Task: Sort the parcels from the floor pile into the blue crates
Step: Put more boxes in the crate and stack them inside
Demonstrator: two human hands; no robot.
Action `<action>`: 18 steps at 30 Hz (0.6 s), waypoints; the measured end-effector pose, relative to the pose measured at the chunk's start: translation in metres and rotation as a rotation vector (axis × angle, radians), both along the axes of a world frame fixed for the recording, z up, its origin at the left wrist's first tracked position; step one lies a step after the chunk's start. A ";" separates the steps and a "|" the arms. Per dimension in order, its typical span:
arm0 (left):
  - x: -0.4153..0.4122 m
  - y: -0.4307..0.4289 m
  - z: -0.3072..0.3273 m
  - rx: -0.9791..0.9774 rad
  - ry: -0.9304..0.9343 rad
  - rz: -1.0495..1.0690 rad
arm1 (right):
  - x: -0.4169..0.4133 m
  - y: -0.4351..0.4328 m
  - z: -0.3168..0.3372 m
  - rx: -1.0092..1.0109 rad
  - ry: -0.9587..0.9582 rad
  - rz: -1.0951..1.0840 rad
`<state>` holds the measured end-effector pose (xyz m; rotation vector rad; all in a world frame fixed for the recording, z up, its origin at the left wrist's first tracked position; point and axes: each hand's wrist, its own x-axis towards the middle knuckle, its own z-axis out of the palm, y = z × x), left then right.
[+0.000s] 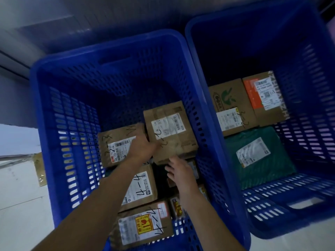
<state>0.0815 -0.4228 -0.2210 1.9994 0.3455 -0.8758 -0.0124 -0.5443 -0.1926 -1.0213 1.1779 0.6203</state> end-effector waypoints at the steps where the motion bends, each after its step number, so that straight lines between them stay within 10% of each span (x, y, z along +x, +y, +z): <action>1: -0.009 0.003 -0.007 0.000 0.060 -0.017 | 0.005 -0.003 -0.003 -0.006 0.004 0.006; 18: -0.032 0.013 -0.038 0.035 0.167 -0.216 | 0.011 -0.004 -0.043 -0.139 0.096 0.229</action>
